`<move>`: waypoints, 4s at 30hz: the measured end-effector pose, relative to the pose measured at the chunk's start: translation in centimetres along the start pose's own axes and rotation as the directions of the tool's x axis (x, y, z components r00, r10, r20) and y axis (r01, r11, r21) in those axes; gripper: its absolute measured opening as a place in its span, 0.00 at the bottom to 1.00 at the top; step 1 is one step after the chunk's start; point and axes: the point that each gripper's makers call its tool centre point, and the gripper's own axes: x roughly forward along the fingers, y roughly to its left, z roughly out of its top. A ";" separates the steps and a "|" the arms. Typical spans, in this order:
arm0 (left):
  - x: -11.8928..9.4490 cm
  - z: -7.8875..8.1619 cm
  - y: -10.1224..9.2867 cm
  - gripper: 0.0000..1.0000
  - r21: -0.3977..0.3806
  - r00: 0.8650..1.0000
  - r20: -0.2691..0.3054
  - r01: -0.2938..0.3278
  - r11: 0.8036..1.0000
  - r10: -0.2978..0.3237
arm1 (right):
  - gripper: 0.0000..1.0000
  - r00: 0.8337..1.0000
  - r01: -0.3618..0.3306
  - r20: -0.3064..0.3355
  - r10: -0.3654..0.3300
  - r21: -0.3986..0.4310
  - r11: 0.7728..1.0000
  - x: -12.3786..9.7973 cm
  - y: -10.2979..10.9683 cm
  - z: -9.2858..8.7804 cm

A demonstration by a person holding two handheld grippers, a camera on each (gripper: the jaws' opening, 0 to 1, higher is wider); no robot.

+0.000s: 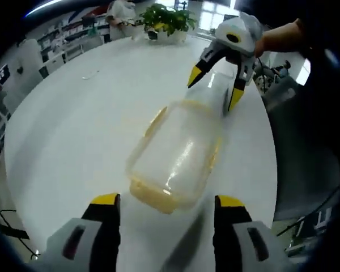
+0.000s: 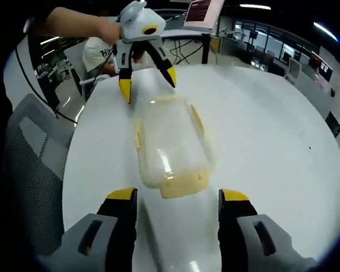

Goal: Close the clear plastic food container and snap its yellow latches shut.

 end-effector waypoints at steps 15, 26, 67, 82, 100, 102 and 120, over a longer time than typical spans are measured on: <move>0.4 -0.1 0.8 0.57 0.193 0.995 -0.099 0.040 0.980 -0.021 | 0.54 0.999 -0.025 -0.036 0.022 -0.073 0.997 1.1 -0.3 0.7; 1.0 0.2 1.2 0.52 0.274 0.991 -0.129 0.069 0.959 -0.034 | 0.48 0.995 -0.043 -0.095 0.032 -0.121 0.992 1.8 -0.8 0.3; 2.2 -0.8 0.9 0.34 0.392 0.973 -0.215 0.166 0.905 -0.085 | 0.37 0.963 -0.120 -0.260 0.069 -0.187 0.975 2.8 -0.4 -0.3; 2.3 -1.0 0.0 0.32 0.336 0.977 -0.212 0.106 0.936 -0.034 | 0.36 0.962 -0.122 -0.265 0.072 -0.178 0.976 2.5 0.0 -0.9; 1.4 0.1 -2.3 0.33 0.286 0.979 -0.190 0.126 0.950 -0.072 | 0.35 0.958 -0.172 -0.268 0.104 -0.243 0.955 0.0 0.6 -0.9; 1.0 0.7 -2.2 0.33 0.286 0.981 -0.180 0.121 0.951 -0.071 | 0.35 0.960 -0.173 -0.261 0.106 -0.247 0.953 -0.5 0.3 -0.7; -1.5 4.0 -0.8 0.33 0.327 0.984 -0.170 0.113 0.938 -0.060 | 0.35 0.966 -0.152 -0.241 0.096 -0.230 0.961 -3.1 -1.2 1.3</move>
